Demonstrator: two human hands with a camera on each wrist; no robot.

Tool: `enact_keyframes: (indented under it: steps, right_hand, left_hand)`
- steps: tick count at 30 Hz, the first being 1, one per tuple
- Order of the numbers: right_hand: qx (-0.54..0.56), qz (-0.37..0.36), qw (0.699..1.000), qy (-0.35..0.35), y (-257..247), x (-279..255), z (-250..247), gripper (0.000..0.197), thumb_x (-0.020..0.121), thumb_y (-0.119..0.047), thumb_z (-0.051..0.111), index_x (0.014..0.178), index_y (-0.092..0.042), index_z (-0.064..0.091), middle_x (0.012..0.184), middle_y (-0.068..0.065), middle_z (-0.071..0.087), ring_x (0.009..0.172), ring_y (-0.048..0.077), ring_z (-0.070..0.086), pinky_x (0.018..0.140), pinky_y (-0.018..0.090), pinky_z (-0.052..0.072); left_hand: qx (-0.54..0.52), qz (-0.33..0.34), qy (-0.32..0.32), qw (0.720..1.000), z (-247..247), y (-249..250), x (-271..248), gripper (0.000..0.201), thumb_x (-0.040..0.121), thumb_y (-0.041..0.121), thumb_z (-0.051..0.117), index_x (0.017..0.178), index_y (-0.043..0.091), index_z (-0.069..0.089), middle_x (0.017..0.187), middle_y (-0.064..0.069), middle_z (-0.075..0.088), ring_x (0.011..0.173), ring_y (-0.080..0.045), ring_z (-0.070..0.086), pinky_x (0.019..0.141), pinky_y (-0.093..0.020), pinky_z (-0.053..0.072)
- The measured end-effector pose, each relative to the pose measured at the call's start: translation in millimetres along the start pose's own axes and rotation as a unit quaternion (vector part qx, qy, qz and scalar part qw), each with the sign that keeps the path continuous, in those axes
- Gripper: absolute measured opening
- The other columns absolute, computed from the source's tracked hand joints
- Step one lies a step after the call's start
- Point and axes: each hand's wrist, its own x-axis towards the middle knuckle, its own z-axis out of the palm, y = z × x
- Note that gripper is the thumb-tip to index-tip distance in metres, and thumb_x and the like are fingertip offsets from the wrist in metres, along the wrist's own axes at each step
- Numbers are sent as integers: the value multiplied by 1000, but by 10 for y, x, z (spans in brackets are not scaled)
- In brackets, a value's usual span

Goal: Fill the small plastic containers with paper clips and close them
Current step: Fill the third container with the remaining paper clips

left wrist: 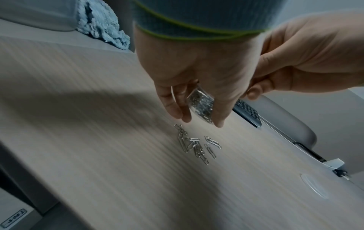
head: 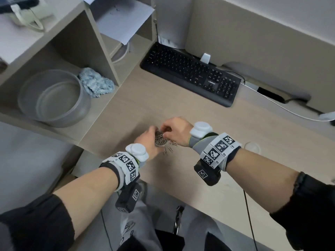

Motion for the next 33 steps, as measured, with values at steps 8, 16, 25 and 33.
enact_keyframes:
  steps: [8,16,25,33]
  right_hand:
    - [2,95,995,27,412,74,216,18,85,-11,61,104,-12,65,96,5,65,84,23,58,79,34,52]
    - [-151,143,977,-39,570,92,671,49,88,-38,64,122,-7,48,117,10,51,100,34,60,76,35,46]
    - [-166,134,975,-57,496,181,790,22,92,-11,51,111,-3,57,111,14,62,95,34,64,69,31,44]
    - [-162,162,971,-65,505,98,766,25,90,-31,53,104,-10,56,100,12,64,76,32,56,66,32,44]
  left_hand:
    - [-1,-14,-16,1000,-94,-239,-32,65,71,37,81,124,23,44,116,0,63,100,-28,61,77,-30,45]
    - [4,-34,-25,999,-170,-525,-71,61,72,32,79,118,17,43,112,-4,63,96,-32,61,80,-39,51]
    - [16,-19,-28,999,-136,-552,-70,62,71,35,80,117,16,43,110,-5,65,96,-33,61,79,-40,51]
    - [18,-16,-30,999,-105,-498,-91,64,72,34,79,122,18,42,113,-3,64,99,-31,61,78,-36,50]
